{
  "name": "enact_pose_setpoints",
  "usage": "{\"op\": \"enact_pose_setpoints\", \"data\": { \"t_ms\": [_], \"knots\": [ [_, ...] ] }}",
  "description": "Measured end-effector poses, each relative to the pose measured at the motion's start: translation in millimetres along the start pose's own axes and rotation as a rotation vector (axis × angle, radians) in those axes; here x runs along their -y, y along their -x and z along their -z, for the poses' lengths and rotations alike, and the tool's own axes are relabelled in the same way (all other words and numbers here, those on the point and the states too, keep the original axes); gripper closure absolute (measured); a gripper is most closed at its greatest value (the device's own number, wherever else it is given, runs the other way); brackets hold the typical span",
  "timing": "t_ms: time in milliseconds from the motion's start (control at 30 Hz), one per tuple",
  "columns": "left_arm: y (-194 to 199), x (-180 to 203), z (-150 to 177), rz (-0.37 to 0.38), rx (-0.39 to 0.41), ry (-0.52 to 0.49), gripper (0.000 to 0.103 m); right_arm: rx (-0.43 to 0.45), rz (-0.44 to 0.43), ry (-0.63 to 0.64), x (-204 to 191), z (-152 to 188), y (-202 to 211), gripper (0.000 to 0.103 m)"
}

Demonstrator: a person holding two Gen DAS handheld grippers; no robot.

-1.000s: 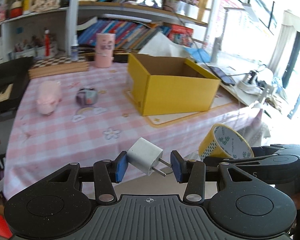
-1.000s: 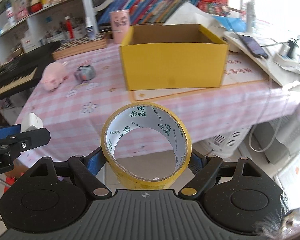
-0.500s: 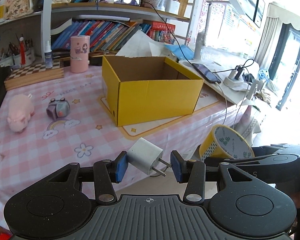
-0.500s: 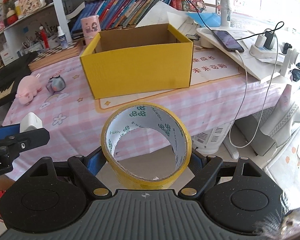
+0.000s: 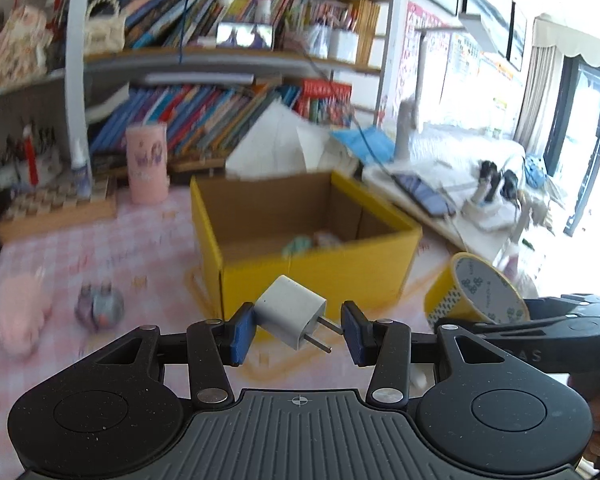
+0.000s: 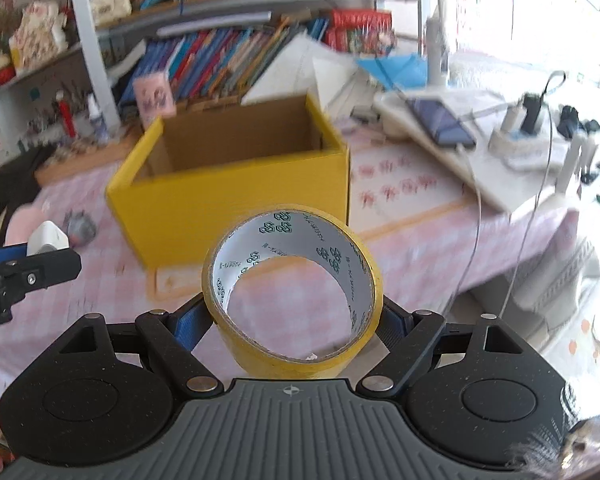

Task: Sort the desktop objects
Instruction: 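Carry the charger plug and tape roll over the yellow box with both tools, then open the left tool dropping the charger plug while the right tool releases the tape roll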

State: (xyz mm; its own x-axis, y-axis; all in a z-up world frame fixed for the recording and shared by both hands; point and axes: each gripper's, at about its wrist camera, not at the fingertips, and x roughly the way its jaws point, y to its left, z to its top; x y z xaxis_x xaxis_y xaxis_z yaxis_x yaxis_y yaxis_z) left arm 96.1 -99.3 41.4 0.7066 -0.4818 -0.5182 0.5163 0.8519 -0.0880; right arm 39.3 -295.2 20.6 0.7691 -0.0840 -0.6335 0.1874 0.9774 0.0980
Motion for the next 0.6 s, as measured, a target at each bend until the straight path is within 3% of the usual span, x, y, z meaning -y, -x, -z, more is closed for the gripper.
{"op": "enact_pose_setpoints", "data": {
  "t_ms": [300, 600],
  "knots": [
    [-72, 15, -50, -0.045, 0.038, -0.001, 0.058, 0.139, -0.032, 0.017, 32, -63, -15, 0.021],
    [-132, 13, -61, -0.147, -0.048, -0.006, 0.058, 0.163, -0.152, 0.022, 41, -120, -55, 0.021]
  ]
}}
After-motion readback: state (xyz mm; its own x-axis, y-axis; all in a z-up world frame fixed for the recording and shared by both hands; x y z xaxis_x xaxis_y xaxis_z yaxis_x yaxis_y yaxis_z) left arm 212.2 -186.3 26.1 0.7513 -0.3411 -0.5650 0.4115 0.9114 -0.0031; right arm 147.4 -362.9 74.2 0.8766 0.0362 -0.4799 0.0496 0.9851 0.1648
